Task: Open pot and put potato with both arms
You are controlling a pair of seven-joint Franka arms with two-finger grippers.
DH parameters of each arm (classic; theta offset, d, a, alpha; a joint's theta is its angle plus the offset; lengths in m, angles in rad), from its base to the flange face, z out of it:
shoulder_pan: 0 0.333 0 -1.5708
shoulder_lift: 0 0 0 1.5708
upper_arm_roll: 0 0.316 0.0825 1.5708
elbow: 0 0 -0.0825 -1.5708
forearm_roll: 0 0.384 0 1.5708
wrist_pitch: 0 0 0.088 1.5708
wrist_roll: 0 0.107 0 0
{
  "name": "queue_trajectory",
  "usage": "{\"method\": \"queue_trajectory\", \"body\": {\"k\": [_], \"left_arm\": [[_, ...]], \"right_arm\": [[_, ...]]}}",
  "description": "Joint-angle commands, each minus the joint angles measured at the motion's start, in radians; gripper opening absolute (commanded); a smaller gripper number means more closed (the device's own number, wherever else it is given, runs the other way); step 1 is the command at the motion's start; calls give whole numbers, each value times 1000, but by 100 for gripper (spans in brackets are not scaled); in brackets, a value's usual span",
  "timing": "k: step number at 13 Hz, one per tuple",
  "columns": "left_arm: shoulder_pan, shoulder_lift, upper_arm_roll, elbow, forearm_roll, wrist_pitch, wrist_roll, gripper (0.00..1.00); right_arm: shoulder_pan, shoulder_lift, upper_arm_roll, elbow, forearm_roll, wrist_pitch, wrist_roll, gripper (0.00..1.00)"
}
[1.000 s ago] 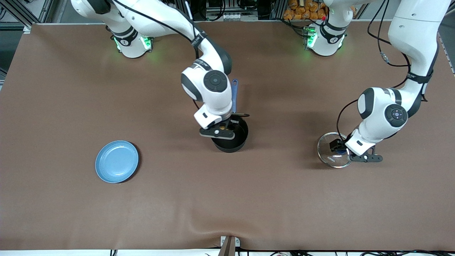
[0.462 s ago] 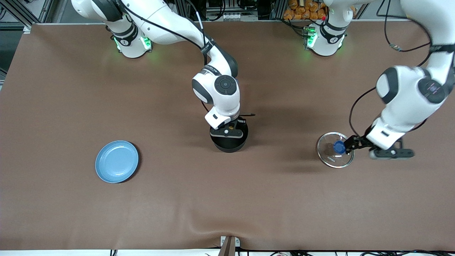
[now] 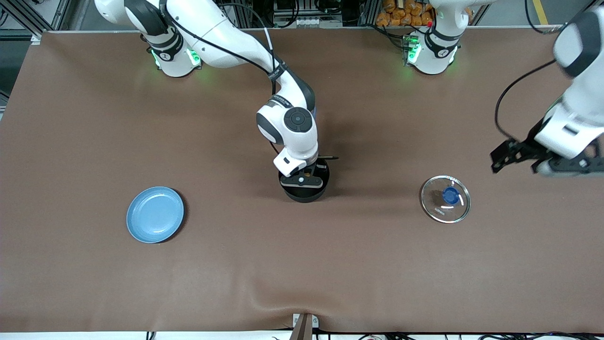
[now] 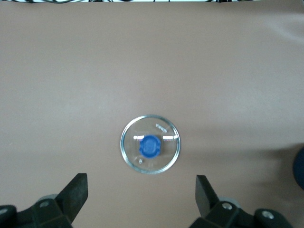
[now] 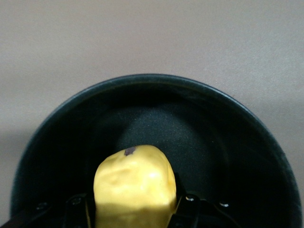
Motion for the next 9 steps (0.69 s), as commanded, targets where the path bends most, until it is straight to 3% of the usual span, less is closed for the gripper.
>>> {"method": "queue_trajectory", "body": {"k": [1,2,5,7,9], "left_arm": [[9,-13,-7,80,-17,-125,-11,100],[9,-14,-1,120,-17,-184,-8,100],[-48,-69,63,141,-23,-281,-6,100],[-162,-94,178,141,-46,-339,-6,100],[-162,-102,183,135,-61,-359,-8,100]], "right_arm": [[1,24,-5,33,-24,0,26,34],[-2,25,-5,33,-24,0,26,50],[-2,25,-5,33,-24,0,26,82],[-2,25,-5,33,-24,0,26,83],[-3,23,-5,33,-24,0,26,85]]}}
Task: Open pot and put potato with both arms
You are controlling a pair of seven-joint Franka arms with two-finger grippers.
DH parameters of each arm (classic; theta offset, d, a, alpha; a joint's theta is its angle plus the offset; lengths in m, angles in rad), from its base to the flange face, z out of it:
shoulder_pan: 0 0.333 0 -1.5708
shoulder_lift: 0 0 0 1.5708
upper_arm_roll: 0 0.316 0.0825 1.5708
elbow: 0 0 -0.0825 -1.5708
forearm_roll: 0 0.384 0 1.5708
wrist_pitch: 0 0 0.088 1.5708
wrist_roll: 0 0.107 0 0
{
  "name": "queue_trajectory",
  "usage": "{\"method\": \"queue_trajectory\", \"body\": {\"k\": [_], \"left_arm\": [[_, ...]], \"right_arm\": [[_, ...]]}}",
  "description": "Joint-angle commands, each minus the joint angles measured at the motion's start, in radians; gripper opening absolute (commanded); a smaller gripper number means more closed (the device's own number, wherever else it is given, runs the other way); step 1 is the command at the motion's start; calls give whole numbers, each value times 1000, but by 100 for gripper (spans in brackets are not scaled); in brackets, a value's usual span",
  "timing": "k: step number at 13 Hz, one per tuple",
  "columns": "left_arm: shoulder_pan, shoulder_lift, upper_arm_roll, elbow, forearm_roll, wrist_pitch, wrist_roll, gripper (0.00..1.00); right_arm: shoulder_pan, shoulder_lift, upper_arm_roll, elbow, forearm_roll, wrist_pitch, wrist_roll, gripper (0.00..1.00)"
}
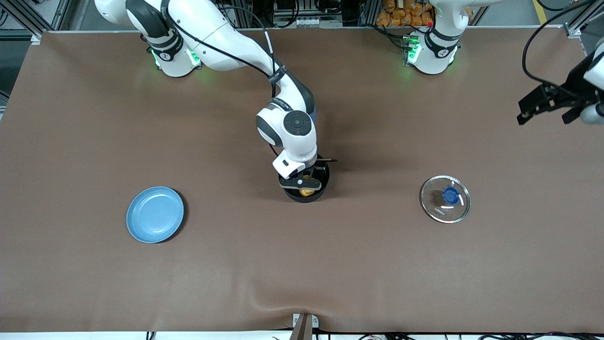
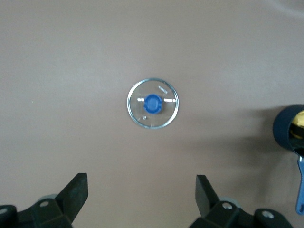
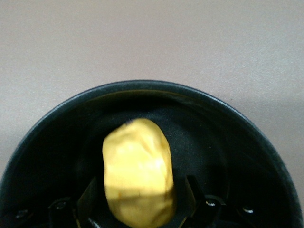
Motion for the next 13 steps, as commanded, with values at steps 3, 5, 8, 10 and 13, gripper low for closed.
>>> {"method": "queue_trajectory", "body": {"k": [3,5,8,10,13], "left_arm": [[18,-16,6,-3,-63,-36,-8,100],[19,-7,6,-4,-63,-38,-13,100],[18,7,6,-4,-54,-38,-20,100],[15,11,6,-1,-52,-38,-22,100],[13,8,-8,-1,-51,-38,-23,100]], "right_arm": [[-9,-7,2,27,-20,-14,20,84],[-10,-33,2,28,-11,-31,19,83],[-24,-109,2,42,-8,-143,16,83],[-70,-204,15,48,1,-262,11,81],[-110,-347,15,50,50,-453,-41,81]]}}
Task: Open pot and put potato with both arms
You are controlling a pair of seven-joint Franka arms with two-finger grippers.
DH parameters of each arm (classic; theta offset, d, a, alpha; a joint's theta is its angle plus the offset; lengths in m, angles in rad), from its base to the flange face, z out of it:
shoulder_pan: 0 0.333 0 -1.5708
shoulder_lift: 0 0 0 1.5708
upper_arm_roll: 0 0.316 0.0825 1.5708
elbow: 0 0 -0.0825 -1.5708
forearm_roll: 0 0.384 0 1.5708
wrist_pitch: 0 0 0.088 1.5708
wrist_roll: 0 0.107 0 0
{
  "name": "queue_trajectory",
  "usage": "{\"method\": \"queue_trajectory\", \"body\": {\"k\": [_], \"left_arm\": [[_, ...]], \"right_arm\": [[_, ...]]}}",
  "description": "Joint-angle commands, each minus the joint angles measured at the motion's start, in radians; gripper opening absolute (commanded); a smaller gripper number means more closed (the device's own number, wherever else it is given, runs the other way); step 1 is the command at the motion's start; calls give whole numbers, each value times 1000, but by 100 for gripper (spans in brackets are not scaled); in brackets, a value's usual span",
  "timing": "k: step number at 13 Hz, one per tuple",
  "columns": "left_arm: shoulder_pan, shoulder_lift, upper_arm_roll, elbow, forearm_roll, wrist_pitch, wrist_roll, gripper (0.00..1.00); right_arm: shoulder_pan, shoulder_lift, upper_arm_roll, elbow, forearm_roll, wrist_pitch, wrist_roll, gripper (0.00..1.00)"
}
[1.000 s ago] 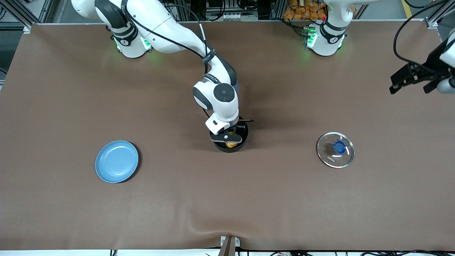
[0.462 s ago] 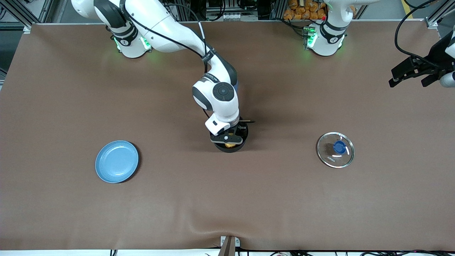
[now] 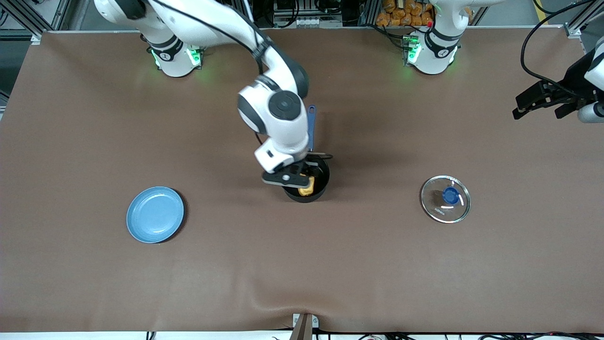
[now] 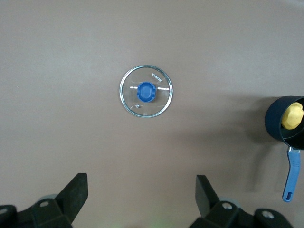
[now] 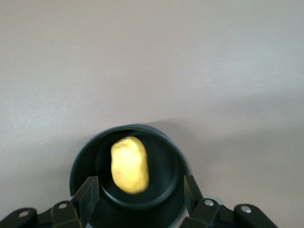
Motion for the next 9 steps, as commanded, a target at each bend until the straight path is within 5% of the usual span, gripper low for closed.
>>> {"method": "queue_trajectory", "body": {"k": [1,4,9], "left_arm": [[3,-3,-11,9,-9,-13,-14,100],[8,1,-11,6,-9,-13,-13,100],[3,4,-11,9,7,-13,-10,100]], "right_arm": [[-64,-162,21,-37,47,-153,-89,81],[-180,-279,16,-33,109,-348,-319,80],[-413,-411,7,-28,89,-554,-709,80]]}}
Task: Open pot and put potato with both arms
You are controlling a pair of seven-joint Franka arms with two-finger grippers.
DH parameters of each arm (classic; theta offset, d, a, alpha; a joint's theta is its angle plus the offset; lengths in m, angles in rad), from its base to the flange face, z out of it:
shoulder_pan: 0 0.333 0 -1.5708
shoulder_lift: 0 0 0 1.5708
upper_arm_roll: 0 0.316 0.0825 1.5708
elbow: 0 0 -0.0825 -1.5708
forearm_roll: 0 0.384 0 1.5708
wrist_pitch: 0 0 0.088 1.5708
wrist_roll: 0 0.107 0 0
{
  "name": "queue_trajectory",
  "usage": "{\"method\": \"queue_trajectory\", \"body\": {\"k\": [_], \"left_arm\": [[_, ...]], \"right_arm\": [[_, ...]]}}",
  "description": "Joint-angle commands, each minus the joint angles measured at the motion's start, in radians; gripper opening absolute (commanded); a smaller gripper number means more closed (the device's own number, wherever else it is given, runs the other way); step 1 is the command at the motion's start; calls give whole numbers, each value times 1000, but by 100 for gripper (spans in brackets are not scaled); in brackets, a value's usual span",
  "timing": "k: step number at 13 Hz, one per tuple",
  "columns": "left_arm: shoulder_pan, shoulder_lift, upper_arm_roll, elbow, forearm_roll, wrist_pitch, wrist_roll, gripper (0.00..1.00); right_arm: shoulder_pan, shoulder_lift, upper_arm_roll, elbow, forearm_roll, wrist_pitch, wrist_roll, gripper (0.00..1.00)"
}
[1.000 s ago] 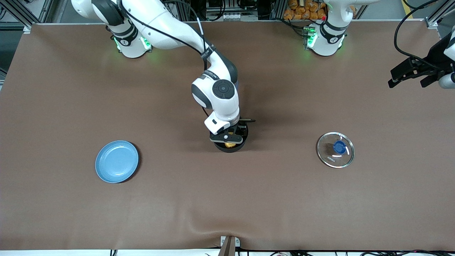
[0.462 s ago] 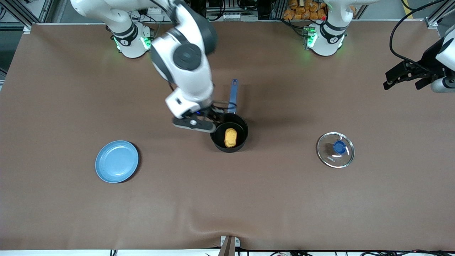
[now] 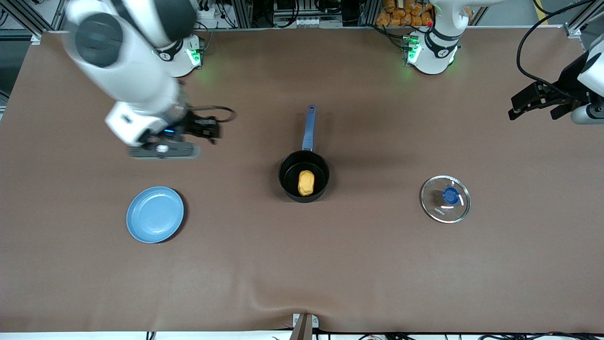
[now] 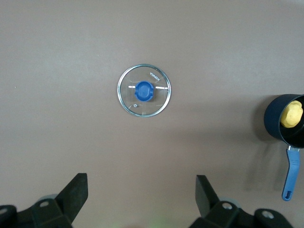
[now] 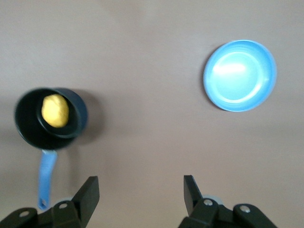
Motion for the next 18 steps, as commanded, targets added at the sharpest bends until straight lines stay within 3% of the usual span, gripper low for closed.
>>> {"method": "queue_trajectory", "body": {"k": [1,3,4,10,14,16,18], "left_arm": [[4,-3,-6,7,23,-14,-1,100],[3,-10,-6,10,24,-20,1,100],[1,-13,-16,11,24,-29,-1,100],[4,-16,-45,17,89,-72,-7,100],[4,-29,-56,17,87,-72,-8,100],[3,-29,-58,19,75,-72,-7,100],[6,-30,-76,17,79,-72,-7,100]], "right_arm": [[-148,-69,18,-31,5,-47,-181,81],[-239,-94,16,-33,5,-73,-254,86],[-275,-95,16,-33,5,-78,-257,100],[-365,-144,2,-51,-20,-46,-257,100],[-372,-236,2,-190,-12,20,-243,100],[-372,-321,2,-333,-11,117,-242,100],[-368,-356,1,-394,-11,140,-242,100]]}}
